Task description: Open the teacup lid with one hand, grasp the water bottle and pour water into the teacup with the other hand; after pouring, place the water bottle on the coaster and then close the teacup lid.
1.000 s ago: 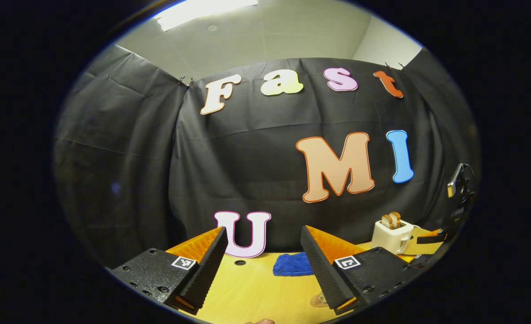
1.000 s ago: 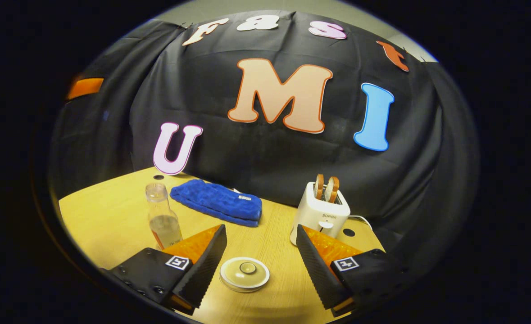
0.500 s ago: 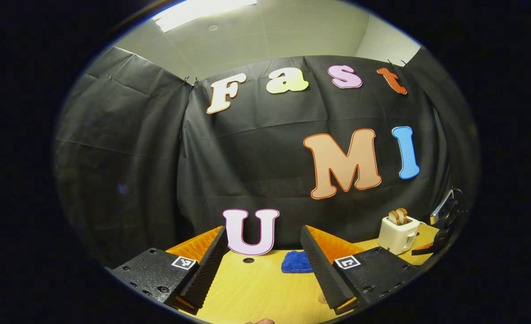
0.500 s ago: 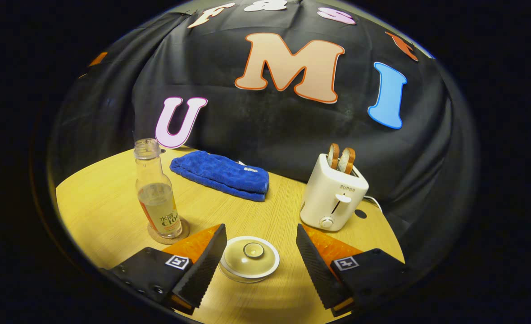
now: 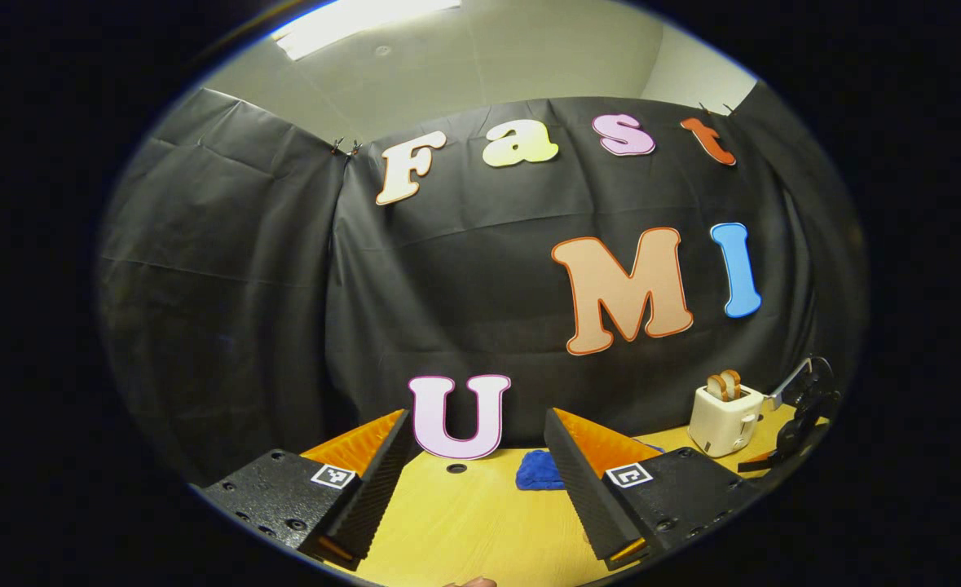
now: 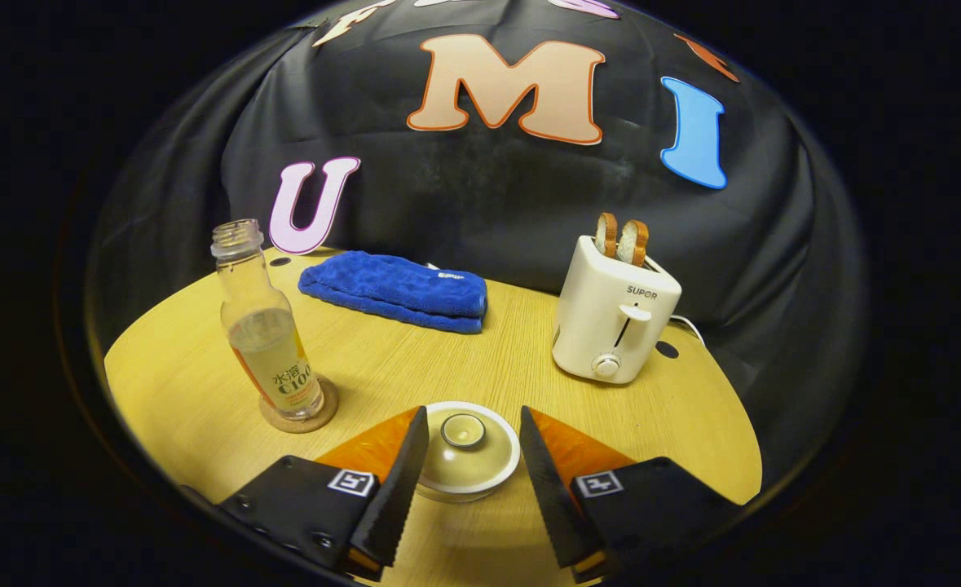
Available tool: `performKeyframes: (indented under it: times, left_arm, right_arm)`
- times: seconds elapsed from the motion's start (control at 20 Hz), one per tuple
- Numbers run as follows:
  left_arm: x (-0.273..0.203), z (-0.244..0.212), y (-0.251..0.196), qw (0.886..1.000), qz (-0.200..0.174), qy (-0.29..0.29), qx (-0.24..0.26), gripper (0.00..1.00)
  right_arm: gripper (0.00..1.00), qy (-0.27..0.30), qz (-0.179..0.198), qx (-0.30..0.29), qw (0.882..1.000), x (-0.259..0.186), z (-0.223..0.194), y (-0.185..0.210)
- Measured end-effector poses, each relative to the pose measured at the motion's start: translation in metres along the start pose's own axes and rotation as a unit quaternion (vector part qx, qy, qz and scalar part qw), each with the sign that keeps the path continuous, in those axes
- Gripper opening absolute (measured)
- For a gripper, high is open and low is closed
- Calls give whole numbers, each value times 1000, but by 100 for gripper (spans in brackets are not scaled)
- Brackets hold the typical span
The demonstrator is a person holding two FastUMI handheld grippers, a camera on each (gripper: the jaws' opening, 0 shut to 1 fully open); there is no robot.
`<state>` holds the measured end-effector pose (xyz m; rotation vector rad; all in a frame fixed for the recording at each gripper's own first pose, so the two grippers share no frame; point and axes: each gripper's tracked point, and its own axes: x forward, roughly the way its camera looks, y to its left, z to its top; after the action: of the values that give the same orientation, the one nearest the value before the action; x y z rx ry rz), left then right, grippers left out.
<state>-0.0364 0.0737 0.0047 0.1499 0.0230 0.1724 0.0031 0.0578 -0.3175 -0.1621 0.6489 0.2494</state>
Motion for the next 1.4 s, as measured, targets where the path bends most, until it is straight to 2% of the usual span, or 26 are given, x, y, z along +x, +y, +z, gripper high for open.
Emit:
performKeyframes:
  times: [0.15,0.25,0.3,0.7,0.75,0.8,0.85,0.9,1.1,1.4]
  left_arm:
    - [1,-2,0,1000,0,3,1,95]
    - [1,-3,0,1000,-1,4,2,95]
    - [1,-3,-1,1000,-2,5,2,95]
    - [6,-7,-2,1000,-6,8,3,96]
    - [7,-7,-2,1000,-7,9,3,96]
    - [7,-8,-3,1000,-8,10,2,96]
    - [8,-9,-3,1000,-10,11,0,96]
    - [9,-11,-5,1000,-13,14,-4,95]
    - [13,-28,-29,998,-51,22,-12,95]
    - [10,-81,-77,990,-125,64,-27,95]
  right_arm:
    - [68,2,-4,-9,1000,1,-1,2]
    - [53,8,0,-11,1000,7,-5,6]
    - [32,9,0,-13,1000,3,-5,6]
    - [35,17,-9,-15,1000,10,-6,9]
    - [31,19,-6,-16,1000,10,-5,9]
    - [31,18,-7,-16,1000,12,-6,9]
    - [25,21,-3,-14,1000,11,-6,9]
    - [26,23,3,-7,1000,10,-6,11]
    - [26,26,21,17,999,3,5,17]
    - [27,35,13,48,998,-12,12,6]
